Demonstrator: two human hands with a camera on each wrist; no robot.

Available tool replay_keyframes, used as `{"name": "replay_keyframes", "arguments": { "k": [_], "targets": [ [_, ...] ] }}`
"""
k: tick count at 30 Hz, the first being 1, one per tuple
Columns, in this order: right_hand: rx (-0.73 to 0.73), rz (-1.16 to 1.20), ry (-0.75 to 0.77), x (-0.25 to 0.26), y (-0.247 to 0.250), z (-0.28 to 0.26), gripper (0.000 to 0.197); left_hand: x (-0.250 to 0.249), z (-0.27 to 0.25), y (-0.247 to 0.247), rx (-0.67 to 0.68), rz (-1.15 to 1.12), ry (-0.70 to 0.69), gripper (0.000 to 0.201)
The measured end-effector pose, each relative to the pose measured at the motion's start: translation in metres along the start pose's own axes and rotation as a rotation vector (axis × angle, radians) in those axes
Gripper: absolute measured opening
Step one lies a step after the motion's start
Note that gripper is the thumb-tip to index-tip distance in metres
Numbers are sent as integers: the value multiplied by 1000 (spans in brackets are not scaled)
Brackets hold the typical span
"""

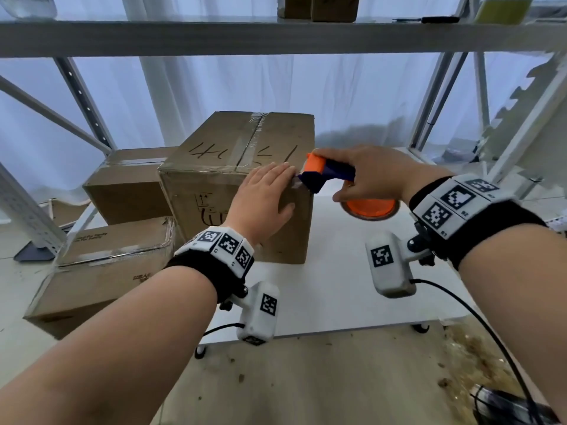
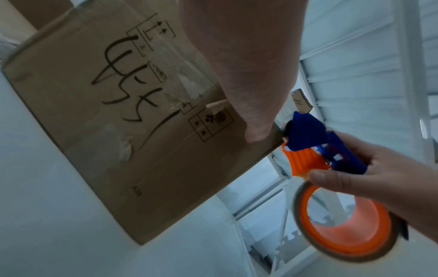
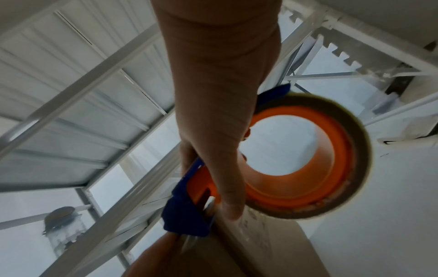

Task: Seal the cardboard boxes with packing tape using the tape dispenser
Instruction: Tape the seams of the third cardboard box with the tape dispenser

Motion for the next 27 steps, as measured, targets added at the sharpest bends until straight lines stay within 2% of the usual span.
{"name": "replay_keyframes", "arguments": {
  "k": [9,16,23,27],
  "targets": [
    [-62,-11,58,-6,5,-14,77,0,-6,-2,-16,75,-3,67],
    [-53,-98,7,-16,13,-29,72,-5,-5,-4,-25,59,36,66],
    [-60,-107,-25,-17,7,-25,74,-20,-2,-7,51,235,56,74],
    [-51,-105,-30,-20,4,-24,75,-26,1,-8,71,229,75,72]
  ]
}}
Point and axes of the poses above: each hand's wrist, its own z-axis towards the middle knuckle, its own y-axis out of the back of the hand, x = y × z, the point moved 5 cm from there along z, towards the middle knuckle, and after that the axes turned 4 degrees about y, right-handed, at the moved point
